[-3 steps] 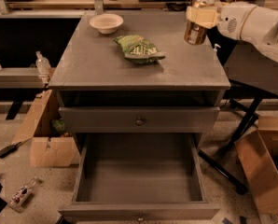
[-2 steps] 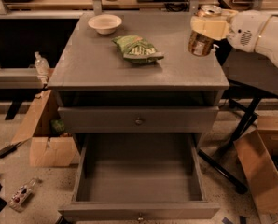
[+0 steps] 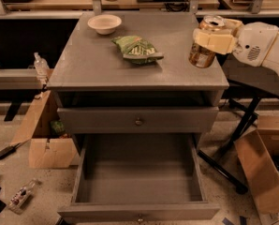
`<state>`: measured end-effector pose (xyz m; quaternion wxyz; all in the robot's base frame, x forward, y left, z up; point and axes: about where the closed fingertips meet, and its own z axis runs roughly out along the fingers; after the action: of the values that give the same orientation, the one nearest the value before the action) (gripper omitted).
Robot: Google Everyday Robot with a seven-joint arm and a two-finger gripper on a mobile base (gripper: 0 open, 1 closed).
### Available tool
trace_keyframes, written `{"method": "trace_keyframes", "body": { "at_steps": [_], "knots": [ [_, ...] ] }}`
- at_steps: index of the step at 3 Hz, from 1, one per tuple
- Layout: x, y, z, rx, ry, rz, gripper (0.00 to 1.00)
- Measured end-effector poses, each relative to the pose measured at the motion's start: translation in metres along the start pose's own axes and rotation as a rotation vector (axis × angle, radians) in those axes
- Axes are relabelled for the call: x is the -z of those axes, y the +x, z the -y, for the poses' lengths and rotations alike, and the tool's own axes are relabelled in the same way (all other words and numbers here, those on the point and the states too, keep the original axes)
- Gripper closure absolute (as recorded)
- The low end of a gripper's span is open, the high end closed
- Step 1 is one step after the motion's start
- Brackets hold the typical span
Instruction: Place orange can into middle drawer
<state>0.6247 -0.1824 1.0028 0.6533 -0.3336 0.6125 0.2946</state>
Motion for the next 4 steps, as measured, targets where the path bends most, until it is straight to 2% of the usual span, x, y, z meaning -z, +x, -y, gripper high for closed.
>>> {"method": "trace_keyframes", "body": {
  "at_steps": [1,2,3,4],
  "knots": [
    [0.016,0.049,-0.036,-0.051,-0.017,-0.016,1.00],
    [0.045,0.097,-0.077,-0.065,0.000,-0.001,1.00],
    [0.071,0.175,-0.128,-0.061,-0.034,-0.043,1.00],
    [0.064,0.231,-0.140,-0.045,-0.088,-0.098,1.00]
  ]
}}
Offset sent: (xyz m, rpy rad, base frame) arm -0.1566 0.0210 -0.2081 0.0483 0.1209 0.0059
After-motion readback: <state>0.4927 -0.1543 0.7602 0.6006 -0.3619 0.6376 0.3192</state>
